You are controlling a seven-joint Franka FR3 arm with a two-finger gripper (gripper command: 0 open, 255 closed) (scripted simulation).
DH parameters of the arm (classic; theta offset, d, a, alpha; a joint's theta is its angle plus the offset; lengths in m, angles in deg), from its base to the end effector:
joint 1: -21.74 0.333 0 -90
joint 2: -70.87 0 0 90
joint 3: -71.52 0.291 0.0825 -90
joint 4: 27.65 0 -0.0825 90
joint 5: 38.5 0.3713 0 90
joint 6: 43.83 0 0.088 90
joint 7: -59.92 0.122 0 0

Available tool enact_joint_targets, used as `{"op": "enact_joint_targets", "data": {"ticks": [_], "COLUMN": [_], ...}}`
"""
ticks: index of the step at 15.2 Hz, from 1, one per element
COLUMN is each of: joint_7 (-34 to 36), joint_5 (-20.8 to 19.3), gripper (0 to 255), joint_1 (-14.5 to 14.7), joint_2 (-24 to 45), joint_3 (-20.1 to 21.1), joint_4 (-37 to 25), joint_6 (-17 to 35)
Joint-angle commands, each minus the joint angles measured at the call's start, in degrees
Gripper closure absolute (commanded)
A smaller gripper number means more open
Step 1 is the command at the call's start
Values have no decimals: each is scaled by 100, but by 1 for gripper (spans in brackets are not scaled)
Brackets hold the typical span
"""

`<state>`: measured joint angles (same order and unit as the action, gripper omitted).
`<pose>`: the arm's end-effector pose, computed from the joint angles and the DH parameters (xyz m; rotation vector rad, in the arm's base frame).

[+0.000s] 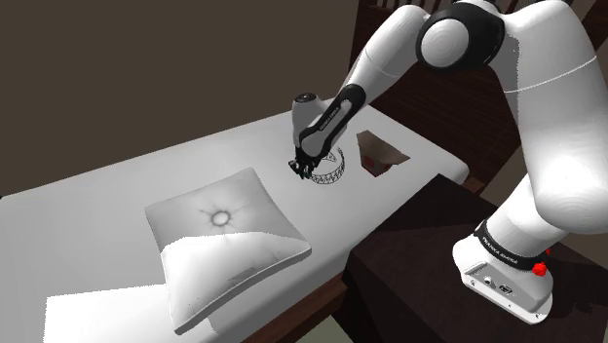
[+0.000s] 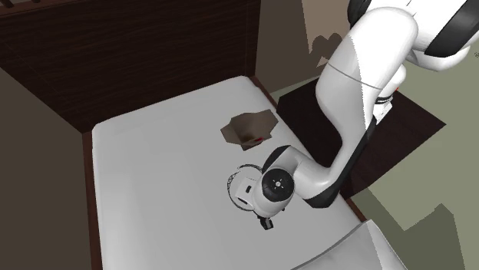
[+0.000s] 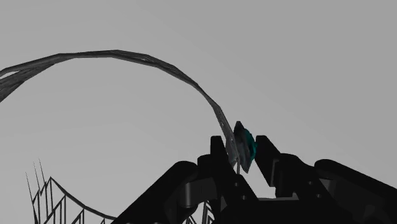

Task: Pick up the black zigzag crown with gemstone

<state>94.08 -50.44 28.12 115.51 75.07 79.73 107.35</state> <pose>0.5868 0.1074 0.0704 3.0607 -0.3958 0.0177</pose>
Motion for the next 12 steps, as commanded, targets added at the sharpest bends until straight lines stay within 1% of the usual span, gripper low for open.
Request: {"op": "enact_joint_targets", "data": {"ticks": [1, 12], "joint_7": [-9, -108], "joint_5": [12, 115], "gripper": [255, 255], "joint_1": [-8, -91], "joint_2": [-114, -861], "joint_3": [17, 130], "joint_4": [53, 307], "joint_6": [-64, -558]}}
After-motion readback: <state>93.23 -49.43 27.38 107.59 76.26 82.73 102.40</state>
